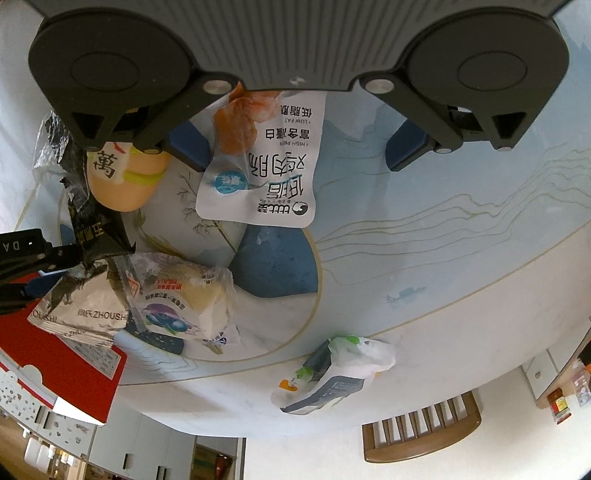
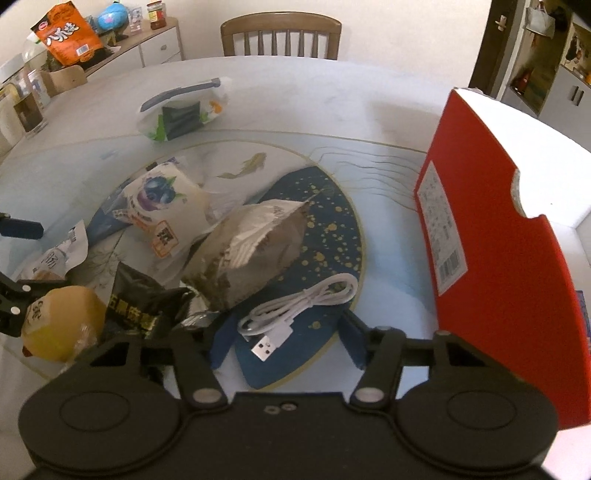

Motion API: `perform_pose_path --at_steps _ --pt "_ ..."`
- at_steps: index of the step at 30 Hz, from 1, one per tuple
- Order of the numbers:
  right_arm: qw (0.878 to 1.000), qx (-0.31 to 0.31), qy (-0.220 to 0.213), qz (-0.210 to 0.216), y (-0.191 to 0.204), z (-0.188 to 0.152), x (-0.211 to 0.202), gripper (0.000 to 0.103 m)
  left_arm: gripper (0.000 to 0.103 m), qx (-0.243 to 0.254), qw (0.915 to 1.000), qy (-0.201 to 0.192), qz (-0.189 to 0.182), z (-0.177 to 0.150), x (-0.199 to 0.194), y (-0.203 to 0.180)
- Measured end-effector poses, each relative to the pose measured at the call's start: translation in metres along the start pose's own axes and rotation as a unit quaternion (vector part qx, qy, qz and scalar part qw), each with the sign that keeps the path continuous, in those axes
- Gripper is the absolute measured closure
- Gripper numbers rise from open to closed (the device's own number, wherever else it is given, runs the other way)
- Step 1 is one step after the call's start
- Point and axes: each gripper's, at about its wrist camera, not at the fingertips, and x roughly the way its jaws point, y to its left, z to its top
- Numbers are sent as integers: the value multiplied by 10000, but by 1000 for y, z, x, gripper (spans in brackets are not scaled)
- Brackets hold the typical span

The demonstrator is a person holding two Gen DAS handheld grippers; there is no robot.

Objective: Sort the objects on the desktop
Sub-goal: 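Grasp the sausage packet with the left tool while the right tool grasps the white cable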

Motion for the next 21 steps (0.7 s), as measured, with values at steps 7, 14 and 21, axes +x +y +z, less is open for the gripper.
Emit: perform_pose_path --at_steps 7,14,21 --pt "9998 176 -105 -80 -9 -4 -4 73 46 7 9999 -172 12 4 -7 -2" --pt "9993 329 -97 -120 -15 -7 -9 75 51 58 9997 -205 71 6 -8 -6" --pt "9993 356 -113 -70 -14 -11 -17 76 57 54 9995 -293 83 6 -11 -8"
